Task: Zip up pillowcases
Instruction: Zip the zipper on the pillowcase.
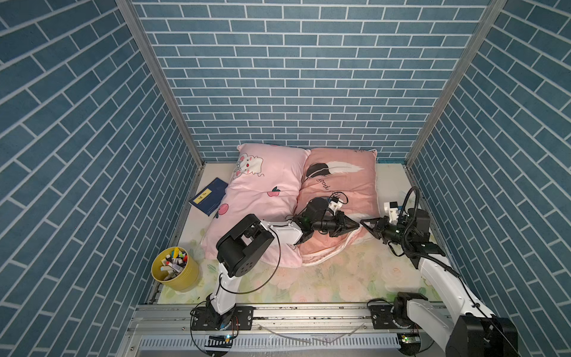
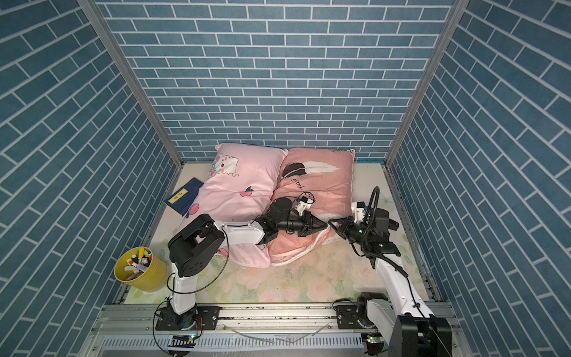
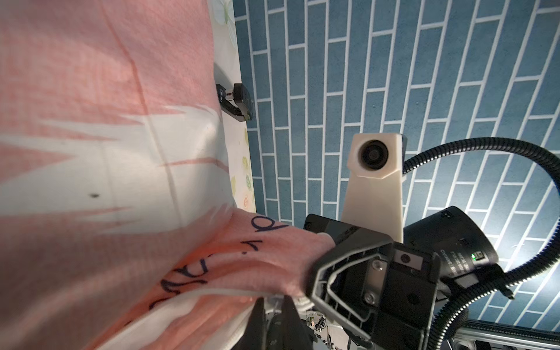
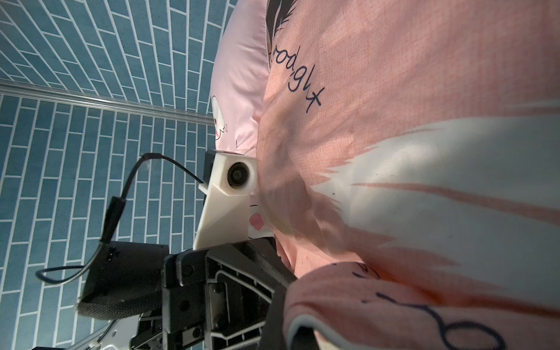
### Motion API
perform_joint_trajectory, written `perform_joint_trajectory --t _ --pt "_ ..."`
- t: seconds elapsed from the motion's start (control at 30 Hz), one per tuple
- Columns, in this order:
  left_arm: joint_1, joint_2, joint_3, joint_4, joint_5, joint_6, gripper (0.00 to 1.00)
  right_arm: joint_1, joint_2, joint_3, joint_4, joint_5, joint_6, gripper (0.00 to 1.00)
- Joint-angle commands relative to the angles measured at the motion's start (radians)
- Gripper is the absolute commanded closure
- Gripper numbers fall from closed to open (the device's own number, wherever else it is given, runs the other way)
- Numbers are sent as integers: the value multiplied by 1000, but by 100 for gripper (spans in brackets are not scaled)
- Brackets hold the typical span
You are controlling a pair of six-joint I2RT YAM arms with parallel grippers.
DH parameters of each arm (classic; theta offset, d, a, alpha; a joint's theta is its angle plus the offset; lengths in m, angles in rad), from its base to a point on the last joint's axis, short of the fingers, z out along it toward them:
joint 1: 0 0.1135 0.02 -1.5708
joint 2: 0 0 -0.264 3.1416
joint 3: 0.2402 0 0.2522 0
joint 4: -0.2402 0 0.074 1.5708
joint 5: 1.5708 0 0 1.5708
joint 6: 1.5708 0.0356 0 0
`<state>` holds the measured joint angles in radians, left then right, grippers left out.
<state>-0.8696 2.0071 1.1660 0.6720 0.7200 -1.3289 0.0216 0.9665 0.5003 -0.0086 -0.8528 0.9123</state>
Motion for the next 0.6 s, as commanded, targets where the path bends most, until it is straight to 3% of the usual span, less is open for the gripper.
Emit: perform_joint_trajectory --t 0.0,0.3,0.57 --pt "-8 19 -6 12 5 7 89 8 -20 -18 37 -8 20 100" --pt "-6 17 -15 13 5 12 100 5 -57 5 -56 16 -33 100" --pt "1 -4 -31 -115 23 107 100 -18 -120 51 -186 87 -104 100"
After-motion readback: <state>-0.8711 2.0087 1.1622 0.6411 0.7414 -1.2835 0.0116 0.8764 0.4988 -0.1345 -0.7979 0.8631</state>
